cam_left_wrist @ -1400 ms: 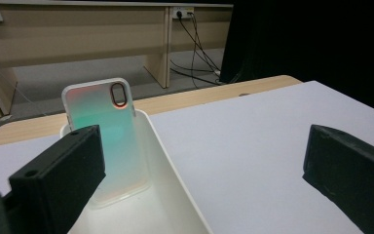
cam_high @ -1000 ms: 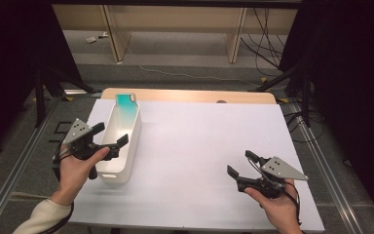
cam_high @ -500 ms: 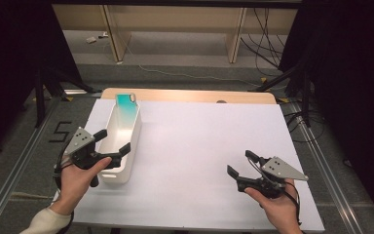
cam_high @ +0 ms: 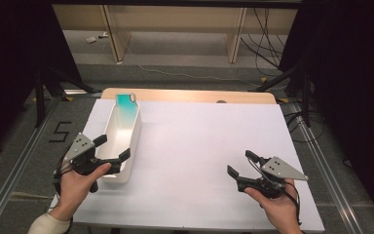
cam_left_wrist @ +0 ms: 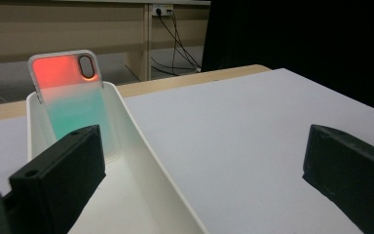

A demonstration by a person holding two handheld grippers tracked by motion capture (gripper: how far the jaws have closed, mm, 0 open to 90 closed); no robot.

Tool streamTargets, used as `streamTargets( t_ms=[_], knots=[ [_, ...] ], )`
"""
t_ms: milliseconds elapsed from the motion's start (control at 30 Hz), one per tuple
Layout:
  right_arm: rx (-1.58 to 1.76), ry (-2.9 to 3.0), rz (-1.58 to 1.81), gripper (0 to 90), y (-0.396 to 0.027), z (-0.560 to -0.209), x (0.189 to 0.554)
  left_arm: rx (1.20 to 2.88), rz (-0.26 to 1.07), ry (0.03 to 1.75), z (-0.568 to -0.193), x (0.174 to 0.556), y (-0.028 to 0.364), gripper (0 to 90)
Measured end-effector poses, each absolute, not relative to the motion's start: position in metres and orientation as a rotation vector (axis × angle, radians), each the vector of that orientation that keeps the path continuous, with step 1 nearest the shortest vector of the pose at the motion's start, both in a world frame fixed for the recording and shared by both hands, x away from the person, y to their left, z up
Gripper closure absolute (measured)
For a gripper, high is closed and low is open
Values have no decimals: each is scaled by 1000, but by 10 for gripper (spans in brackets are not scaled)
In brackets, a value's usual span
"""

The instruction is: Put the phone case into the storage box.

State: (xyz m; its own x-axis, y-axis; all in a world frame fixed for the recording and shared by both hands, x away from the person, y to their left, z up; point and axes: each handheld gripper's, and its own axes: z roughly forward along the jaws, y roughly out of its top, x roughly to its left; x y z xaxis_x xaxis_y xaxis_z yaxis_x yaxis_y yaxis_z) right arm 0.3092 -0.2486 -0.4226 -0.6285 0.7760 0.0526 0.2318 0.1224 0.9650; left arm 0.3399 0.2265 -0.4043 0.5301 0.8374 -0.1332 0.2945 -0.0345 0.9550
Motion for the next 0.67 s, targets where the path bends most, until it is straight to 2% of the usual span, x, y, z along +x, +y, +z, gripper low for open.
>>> streamTargets(
  t_ms=[667],
  knots=[
    [971, 1946, 1528, 187, -249, -423, 309, 1598, 577, 972, -408, 336, 224, 12]
  ],
)
